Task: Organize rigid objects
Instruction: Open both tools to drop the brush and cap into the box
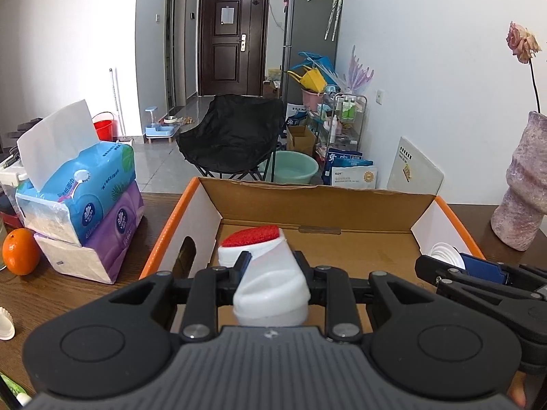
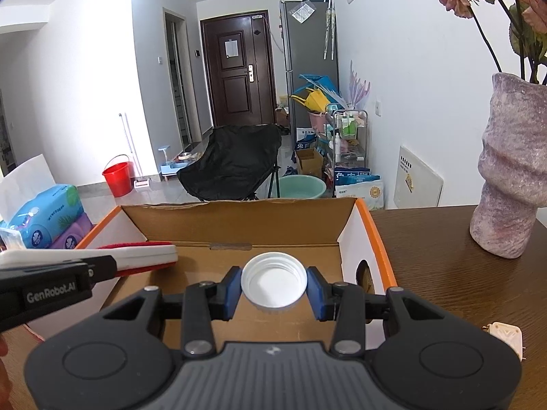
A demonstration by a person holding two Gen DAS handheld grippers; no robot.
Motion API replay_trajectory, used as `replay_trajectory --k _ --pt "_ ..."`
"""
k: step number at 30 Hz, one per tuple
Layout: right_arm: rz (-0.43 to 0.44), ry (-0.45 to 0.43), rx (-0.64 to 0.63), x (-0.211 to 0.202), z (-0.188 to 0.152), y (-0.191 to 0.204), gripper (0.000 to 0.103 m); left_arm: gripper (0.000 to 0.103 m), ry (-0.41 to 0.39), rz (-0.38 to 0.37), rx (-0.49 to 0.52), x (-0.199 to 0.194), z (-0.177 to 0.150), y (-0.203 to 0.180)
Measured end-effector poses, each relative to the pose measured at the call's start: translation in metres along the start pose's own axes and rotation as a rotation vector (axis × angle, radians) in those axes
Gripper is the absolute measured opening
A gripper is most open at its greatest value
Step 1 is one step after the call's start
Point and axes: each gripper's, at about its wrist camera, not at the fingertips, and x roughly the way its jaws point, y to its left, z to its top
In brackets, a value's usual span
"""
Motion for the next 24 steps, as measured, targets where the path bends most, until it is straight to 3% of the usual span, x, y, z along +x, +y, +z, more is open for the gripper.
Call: replay_trajectory --k 3,4,5,6,7,8,14,24 --pt "-0.004 0.005 -0.006 0.000 0.000 0.000 0.041 0.030 -0.008 0.008 0.004 -0.005 0.001 -0.002" --pt "-0.010 0.008 -0.008 0.000 0.000 0.000 0.045 0.046 -0.015 0.009 0.004 -0.008 0.002 -0.001" --pt "-0.017 0.011 -0.005 -0.001 0.001 -0.001 0.064 0.068 -0.026 0.011 0.002 -0.011 0.002 0.000" --pt "-0.027 0.007 0.001 -0.002 0.001 -0.001 0.085 0.080 -0.035 0.019 0.001 -0.015 0.003 0.001" --pt "-0.039 -0.001 0.004 -0.004 0.001 -0.002 0.092 0.095 -0.046 0.044 -0.002 -0.019 0.003 0.002" --pt "-0.056 -0.005 0.004 -0.005 0.001 -0.002 0.093 0.103 -0.052 0.051 -0.002 -0.021 0.003 0.003" --pt "-0.057 0.005 0.011 -0.012 0.003 -0.005 0.100 0.103 -0.005 0.052 -0.031 -0.024 0.004 0.014" --pt "-0.053 -0.018 -0.003 -0.027 0.005 -0.001 0.103 0.103 -0.010 0.060 -0.049 -0.035 0.002 0.021"
